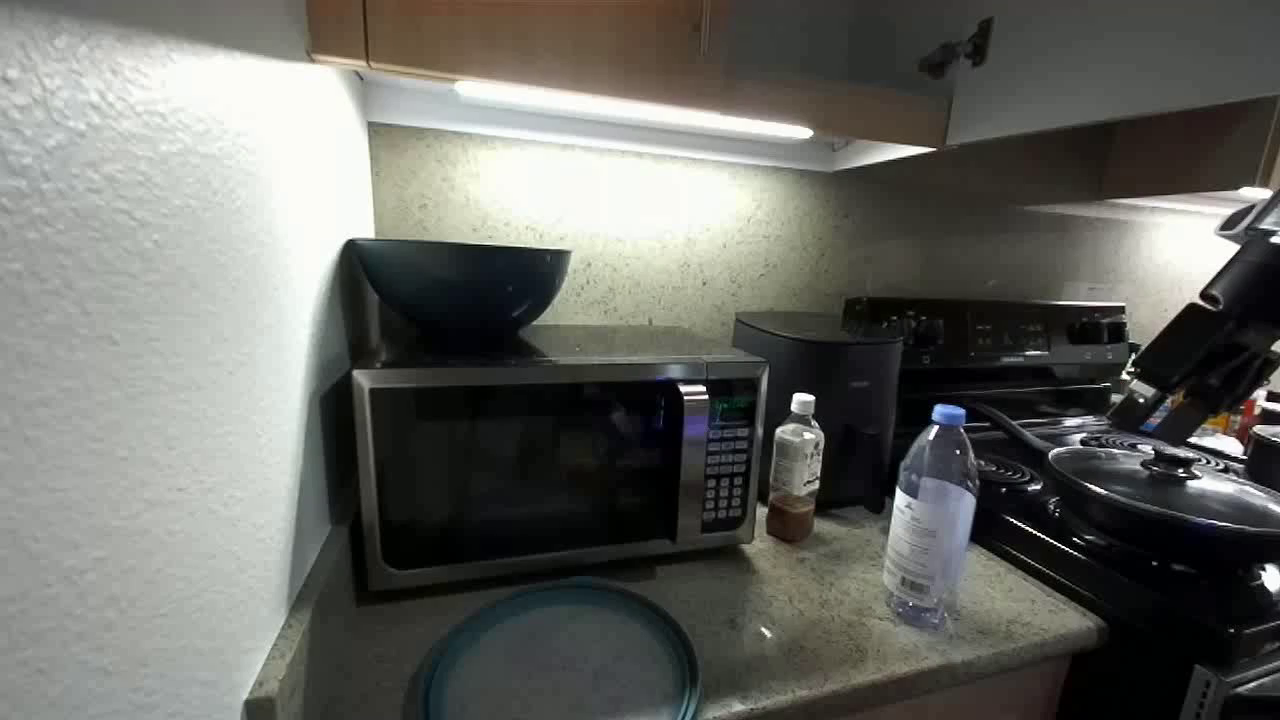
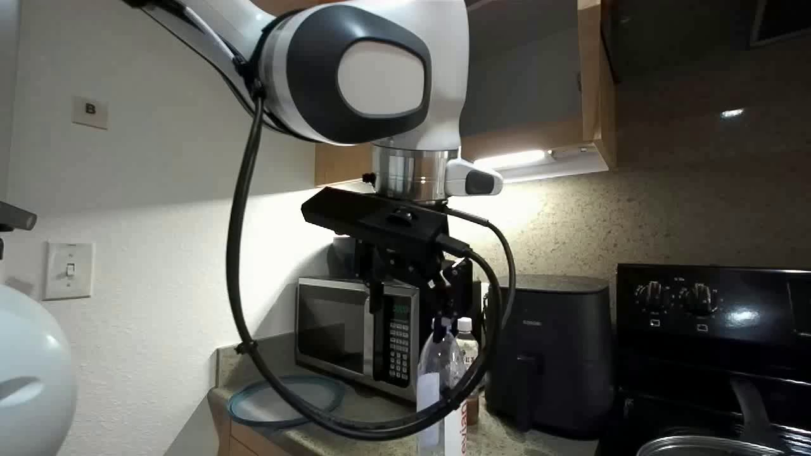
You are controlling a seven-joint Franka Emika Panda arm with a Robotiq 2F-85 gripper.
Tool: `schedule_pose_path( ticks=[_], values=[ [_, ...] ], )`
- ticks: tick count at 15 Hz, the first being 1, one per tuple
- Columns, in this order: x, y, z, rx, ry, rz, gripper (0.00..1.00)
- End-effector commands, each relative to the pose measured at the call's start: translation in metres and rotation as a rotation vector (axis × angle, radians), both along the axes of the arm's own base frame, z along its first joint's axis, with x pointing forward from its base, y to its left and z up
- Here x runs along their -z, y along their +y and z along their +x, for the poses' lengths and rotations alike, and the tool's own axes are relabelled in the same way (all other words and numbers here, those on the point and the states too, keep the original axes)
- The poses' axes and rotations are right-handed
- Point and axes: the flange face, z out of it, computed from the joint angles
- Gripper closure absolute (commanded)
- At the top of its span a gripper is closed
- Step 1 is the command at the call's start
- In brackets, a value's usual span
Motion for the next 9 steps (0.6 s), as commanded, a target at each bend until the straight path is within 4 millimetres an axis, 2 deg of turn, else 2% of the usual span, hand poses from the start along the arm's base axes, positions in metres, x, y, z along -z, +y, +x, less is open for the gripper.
schedule_pose_path(
  ticks=[1, 3, 9],
  values=[
    [0.010, 0.004, -0.002, -0.008, 0.026, 0.011, 0.00],
    [0.027, 0.011, -0.004, -0.020, 0.062, 0.022, 0.00],
    [0.027, 0.011, -0.004, -0.020, 0.063, 0.022, 0.00]
  ],
)
